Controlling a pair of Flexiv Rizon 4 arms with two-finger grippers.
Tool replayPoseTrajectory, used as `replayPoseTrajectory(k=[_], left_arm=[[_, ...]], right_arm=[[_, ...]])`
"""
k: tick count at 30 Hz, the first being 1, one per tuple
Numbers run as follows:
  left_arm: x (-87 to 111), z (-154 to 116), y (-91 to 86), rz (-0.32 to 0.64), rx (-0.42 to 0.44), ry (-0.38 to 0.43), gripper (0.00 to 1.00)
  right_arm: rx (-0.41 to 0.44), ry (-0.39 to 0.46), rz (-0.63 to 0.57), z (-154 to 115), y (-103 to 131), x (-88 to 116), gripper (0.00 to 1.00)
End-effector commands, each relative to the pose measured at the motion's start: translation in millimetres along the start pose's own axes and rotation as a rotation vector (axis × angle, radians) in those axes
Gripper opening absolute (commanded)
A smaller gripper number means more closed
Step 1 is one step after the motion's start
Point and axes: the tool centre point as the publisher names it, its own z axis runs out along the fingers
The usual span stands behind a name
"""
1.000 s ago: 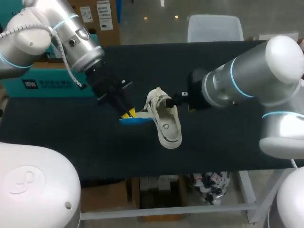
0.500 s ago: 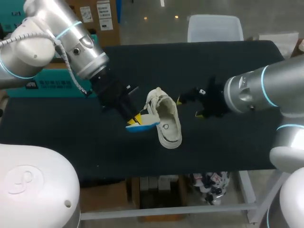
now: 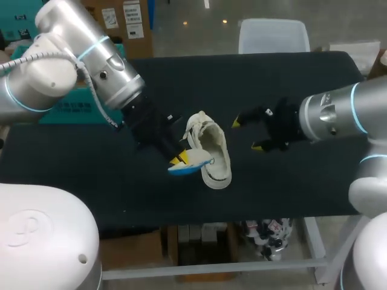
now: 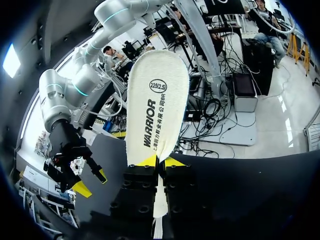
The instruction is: Open the shoe tongue, take the insole out of the shoe, put the insole back into the shoe, and pack the shoe into the shoebox
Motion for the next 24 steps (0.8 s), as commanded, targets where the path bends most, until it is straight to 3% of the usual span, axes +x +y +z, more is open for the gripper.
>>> replayPoseTrajectory(k=[1, 12, 24], left_arm=[[2.3, 20.0, 1.9, 0.025, -0.015, -0.007, 0.00], [-1.0, 34.7, 7.2, 0.021, -0.038, -0.012, 0.00], [-4.4, 41.2, 8.4, 0.063, -0.054, -0.020, 0.00]], right_arm=[[0.014, 0.037, 0.106, 1.4, -1.2, 3.6, 1.00], [0.305, 0.181, 0.332, -1.5, -17.9, -3.4, 1.00], [0.319, 0.188, 0.351, 4.3, -17.7, -3.1, 1.00]])
